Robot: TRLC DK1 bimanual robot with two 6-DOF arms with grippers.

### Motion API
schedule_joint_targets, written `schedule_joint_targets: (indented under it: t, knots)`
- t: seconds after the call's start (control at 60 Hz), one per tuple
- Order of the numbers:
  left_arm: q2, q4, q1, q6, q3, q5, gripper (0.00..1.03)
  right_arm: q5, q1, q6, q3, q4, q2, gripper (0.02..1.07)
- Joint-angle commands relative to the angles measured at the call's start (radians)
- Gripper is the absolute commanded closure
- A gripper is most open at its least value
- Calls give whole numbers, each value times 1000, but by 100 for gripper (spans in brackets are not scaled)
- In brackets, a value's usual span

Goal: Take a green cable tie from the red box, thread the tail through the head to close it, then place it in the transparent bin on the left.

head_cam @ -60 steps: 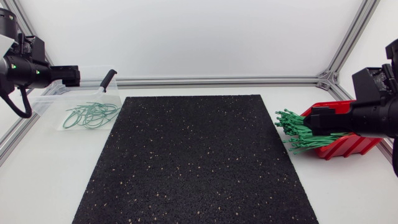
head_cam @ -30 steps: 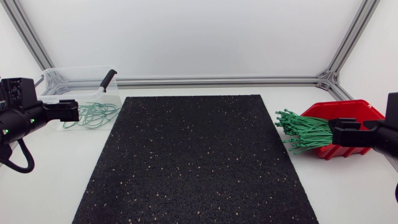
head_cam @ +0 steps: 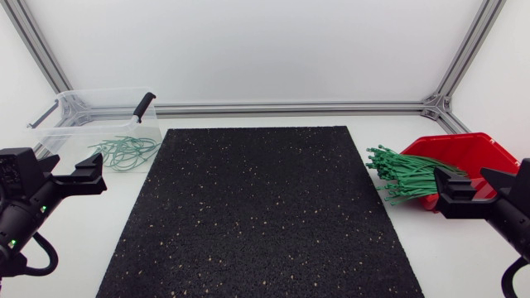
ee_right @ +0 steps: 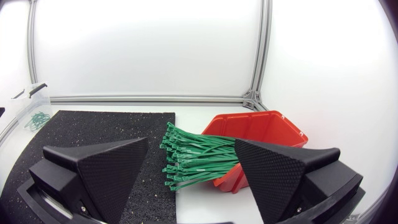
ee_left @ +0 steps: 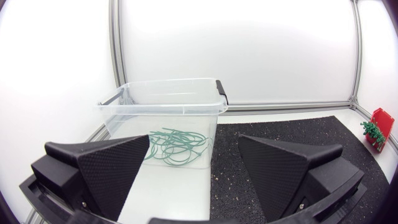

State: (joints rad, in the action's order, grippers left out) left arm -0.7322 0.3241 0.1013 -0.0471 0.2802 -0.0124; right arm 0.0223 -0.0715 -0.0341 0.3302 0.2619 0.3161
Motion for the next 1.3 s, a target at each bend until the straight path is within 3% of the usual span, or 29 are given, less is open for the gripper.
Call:
schedule_joint_targets:
  t: [0.0, 0.35, 0.533, 1.283]
  knots:
    - [47, 47, -11, 19, -69, 2, 4, -6, 14, 5, -58, -37, -45, 6]
    - [186, 167, -8, 43, -222, 43, 4, -17, 51, 24, -234, -182, -220, 6]
    - [309, 181, -9, 46, -285, 57, 4, -22, 70, 34, -325, -258, -311, 6]
    - [637, -210, -80, 46, -281, 23, 4, -22, 72, 34, -330, -262, -316, 6]
